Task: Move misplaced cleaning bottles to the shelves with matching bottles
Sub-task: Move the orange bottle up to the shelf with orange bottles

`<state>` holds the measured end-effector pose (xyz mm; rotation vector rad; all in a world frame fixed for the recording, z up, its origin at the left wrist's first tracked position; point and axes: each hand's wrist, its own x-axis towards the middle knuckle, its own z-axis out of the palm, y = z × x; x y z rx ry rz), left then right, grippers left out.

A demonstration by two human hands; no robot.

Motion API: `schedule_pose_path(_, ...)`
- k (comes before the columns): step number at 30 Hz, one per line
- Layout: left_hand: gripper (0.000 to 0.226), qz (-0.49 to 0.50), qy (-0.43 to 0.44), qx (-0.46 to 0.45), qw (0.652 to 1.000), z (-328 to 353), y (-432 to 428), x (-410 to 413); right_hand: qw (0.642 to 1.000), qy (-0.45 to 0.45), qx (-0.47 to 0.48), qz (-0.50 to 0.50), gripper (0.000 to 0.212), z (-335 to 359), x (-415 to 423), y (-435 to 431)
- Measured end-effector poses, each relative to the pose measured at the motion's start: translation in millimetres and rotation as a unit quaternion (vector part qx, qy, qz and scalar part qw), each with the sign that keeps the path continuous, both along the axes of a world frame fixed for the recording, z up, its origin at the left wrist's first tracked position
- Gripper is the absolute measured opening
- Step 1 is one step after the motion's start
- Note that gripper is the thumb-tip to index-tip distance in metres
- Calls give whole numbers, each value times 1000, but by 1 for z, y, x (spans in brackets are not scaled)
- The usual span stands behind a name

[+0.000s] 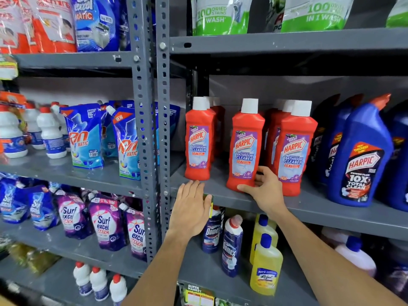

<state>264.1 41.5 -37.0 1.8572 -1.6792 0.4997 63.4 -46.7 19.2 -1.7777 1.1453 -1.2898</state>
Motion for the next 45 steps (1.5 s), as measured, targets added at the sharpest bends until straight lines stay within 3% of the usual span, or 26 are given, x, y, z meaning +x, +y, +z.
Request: schedule_pose_path(45, 61, 12, 1, 15, 1000, 2, 1, -3, 993, 108, -45, -23, 65, -5, 7, -2)
